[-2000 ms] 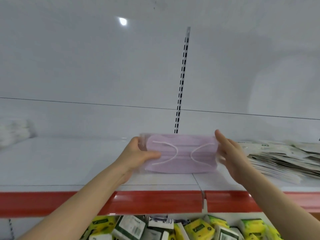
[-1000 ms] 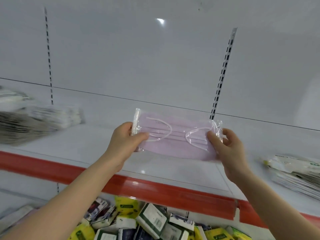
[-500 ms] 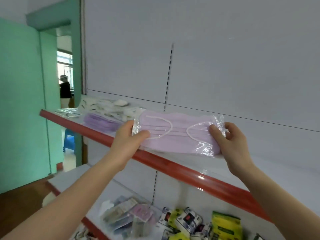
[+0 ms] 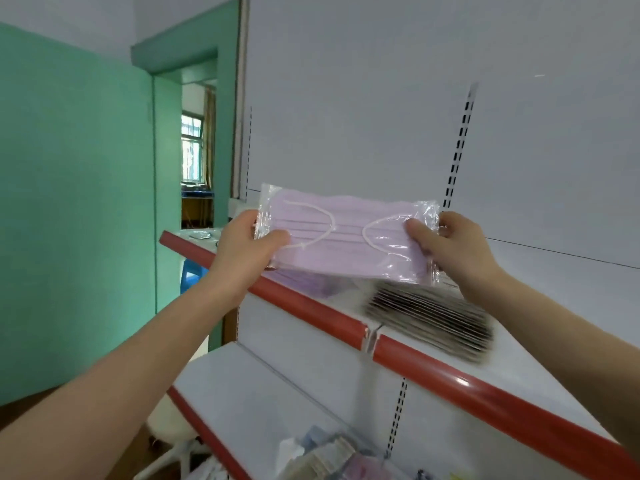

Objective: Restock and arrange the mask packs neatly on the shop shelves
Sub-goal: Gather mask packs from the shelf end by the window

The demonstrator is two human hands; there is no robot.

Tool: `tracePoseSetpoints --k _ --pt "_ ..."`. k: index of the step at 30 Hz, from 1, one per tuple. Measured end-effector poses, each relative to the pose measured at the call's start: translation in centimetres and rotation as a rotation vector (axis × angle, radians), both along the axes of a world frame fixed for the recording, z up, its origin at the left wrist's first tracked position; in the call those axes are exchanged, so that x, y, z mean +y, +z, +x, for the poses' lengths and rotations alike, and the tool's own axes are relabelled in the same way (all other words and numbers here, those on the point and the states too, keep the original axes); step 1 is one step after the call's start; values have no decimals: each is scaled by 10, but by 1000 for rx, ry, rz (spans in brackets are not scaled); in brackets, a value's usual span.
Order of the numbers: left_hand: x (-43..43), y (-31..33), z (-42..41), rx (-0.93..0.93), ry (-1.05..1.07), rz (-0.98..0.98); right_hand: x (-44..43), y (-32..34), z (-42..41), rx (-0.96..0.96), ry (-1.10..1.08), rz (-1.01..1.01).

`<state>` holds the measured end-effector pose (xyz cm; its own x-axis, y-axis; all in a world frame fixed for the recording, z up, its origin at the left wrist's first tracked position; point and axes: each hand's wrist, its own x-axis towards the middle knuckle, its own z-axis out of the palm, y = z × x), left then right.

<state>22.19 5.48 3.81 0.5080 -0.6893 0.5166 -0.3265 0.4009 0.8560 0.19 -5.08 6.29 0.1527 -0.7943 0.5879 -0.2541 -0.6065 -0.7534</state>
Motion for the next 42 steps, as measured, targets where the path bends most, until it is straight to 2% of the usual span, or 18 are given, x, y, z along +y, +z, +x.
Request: tracePoseSetpoints --k 5,14,21,25,29,37,42 --pt "-58 19 50 -43 2 -14 -50 21 44 20 8 49" --pt "-144 25 116 -60 -34 111 -106 28 103 82 4 198" --pt "-199 5 153 -279 -75 327 -122 -1 125 140 -94 370" --pt "-221 -5 171 -458 -143 489 -126 -23 139 272 -185 457" --pt "-232 -14 177 -626 -139 533 -126 -30 149 404 -290 523" --pt "-235 -19 192 -586 -283 460 -112 -29 160 519 -400 528" --pt "-239 -15 200 -607 -420 513 -112 -26 160 583 -415 597"
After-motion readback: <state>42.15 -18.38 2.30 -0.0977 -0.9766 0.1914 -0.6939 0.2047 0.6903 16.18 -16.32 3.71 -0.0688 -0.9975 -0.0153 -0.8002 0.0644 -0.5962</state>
